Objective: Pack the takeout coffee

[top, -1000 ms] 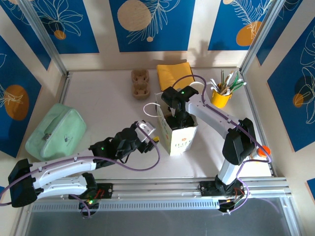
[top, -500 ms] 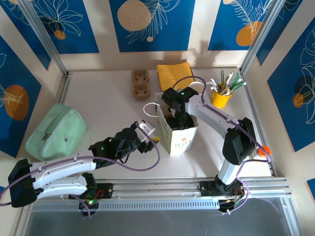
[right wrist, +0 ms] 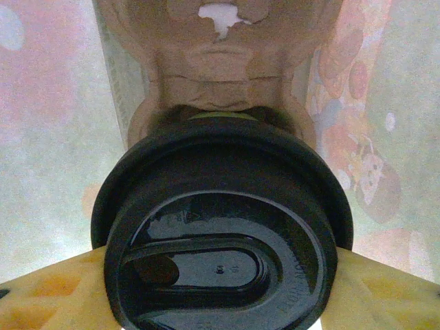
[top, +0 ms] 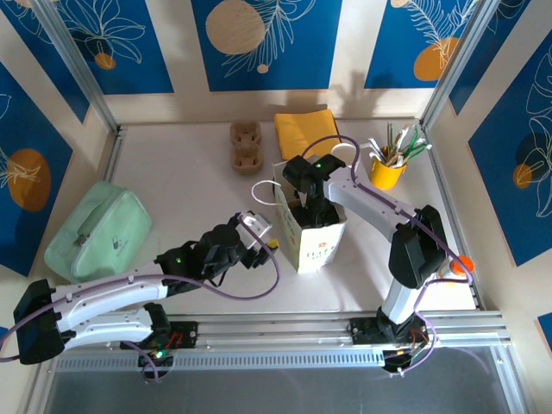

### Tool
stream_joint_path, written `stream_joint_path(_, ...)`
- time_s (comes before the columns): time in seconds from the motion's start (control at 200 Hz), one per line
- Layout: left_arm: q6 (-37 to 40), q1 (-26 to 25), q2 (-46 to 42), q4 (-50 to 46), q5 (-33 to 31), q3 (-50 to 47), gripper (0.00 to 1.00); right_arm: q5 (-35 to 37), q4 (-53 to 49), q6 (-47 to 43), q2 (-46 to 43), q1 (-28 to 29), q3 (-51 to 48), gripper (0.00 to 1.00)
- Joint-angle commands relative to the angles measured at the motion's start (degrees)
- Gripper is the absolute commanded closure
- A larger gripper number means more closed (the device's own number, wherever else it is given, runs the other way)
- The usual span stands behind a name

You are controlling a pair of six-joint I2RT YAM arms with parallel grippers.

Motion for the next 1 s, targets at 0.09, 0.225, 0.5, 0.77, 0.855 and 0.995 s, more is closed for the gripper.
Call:
stream_joint_path(0.09, 0.3, -0.6, -1.1, 0.1, -0.6, 0.7, 0.22, -3.6, 2.4, -0.7, 3.7, 0.1, -2.4, 0.46)
stream_joint_path(0.225, 0.5, -0.6, -1.3, -0.1, -0.6, 0.7, 0.22, -3.7, 2.8, -0.7, 4.1, 0.1, -2.6, 0.46)
stream_joint_path(0.5, 0.9, -0.6, -1.2, -0.3, -0.9, 1.0, 0.22, -3.7, 2.9, -0.6, 3.7, 0.2, -2.6, 0.46)
stream_joint_path(0.77, 0.9, -0.6, -0.8, -0.3, -0.7, 1.5, 0.22, -3.3, 3.1, -0.3, 3.1, 0.5, -1.8, 0.46)
stream_joint_path(0.855, 0.9, -0.6, -0.7, -0.4, -0.7, 1.5, 0.22, -3.2, 3.6, -0.1, 2.7, 0.5, -2.0, 0.46)
stream_joint_path(0.995, 0.8, -0.6, -0.7, -0.5, -0.8, 1.5, 0.22, -3.4, 4.3, 0.2, 2.1, 0.7, -2.3, 0.46)
